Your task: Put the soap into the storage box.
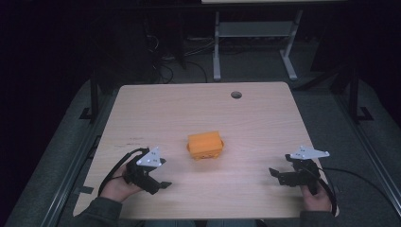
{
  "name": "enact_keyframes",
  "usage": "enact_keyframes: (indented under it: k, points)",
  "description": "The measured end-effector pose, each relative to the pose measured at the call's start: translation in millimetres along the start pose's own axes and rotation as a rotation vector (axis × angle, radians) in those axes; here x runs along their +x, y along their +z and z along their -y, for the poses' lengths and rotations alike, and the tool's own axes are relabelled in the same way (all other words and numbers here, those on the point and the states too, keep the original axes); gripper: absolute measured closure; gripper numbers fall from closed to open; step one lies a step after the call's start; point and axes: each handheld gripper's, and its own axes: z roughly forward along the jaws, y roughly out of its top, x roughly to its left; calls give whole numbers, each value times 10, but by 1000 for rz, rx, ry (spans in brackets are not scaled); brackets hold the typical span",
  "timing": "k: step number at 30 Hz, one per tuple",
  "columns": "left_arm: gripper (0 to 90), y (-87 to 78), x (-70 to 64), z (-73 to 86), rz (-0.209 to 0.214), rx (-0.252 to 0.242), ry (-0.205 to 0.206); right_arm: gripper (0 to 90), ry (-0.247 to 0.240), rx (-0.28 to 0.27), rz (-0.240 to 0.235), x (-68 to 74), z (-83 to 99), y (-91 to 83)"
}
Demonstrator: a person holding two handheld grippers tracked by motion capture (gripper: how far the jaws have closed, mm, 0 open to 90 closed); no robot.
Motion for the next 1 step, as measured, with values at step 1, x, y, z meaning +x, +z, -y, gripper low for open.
enact_keyframes:
  k: [1]
  points:
    - [203,-12,-12,50,-8,-2,-3,139,-1,1,1,2,1,1]
